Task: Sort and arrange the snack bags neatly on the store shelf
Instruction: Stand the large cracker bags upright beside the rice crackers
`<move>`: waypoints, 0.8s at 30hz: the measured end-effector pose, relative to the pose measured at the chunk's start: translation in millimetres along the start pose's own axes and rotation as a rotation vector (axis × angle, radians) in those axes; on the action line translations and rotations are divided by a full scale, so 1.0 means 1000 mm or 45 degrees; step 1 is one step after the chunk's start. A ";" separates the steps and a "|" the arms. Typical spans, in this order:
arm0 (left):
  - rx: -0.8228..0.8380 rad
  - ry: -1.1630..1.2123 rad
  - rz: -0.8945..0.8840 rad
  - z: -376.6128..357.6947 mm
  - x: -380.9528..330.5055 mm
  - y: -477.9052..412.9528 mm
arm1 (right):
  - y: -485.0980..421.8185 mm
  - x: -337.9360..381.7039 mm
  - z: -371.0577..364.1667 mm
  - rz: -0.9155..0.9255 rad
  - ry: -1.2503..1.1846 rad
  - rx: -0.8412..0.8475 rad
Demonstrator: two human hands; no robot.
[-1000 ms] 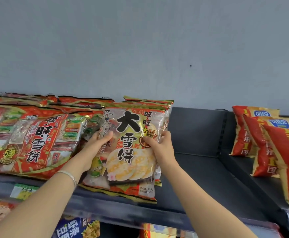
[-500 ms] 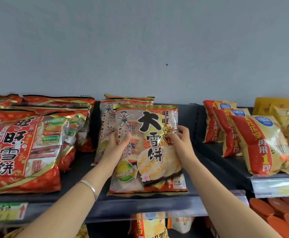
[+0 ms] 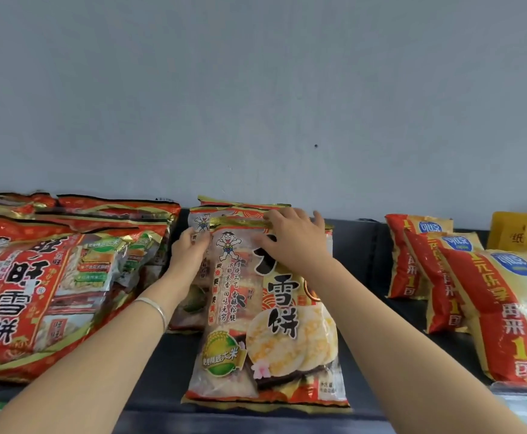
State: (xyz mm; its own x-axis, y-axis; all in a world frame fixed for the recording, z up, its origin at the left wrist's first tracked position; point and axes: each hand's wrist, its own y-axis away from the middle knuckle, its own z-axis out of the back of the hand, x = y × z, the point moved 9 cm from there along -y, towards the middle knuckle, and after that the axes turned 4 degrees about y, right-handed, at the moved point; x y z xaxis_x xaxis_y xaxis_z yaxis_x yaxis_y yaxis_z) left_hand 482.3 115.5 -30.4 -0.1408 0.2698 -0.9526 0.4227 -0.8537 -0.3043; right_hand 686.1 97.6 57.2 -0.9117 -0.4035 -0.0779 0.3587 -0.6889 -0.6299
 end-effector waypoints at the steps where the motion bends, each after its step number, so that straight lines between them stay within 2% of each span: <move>1: -0.013 -0.001 0.025 0.001 0.002 -0.004 | -0.005 0.003 -0.002 0.022 -0.009 0.032; 4: 0.005 0.039 0.091 0.000 0.007 -0.008 | -0.014 0.008 -0.005 0.062 -0.033 0.067; 11: 0.121 0.102 0.211 0.001 0.016 -0.019 | -0.021 -0.016 -0.010 -0.070 -0.046 0.128; 16: 0.301 0.135 0.334 -0.006 0.040 -0.031 | -0.018 -0.002 -0.018 -0.002 0.076 0.229; 19: 0.393 0.219 0.425 -0.017 0.057 -0.043 | -0.015 -0.004 -0.016 -0.021 0.138 0.195; 24: 0.605 0.324 0.467 -0.058 0.035 -0.015 | -0.007 -0.010 -0.013 -0.051 0.187 0.147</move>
State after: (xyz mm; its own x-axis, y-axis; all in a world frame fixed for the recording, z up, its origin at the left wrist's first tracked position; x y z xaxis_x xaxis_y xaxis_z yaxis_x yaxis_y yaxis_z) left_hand 523.4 163.6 -59.5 0.1785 -0.0295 -0.9835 -0.0473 -0.9987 0.0214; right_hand 689.9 114.7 52.3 -0.9421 -0.2877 -0.1721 0.3344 -0.7707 -0.5424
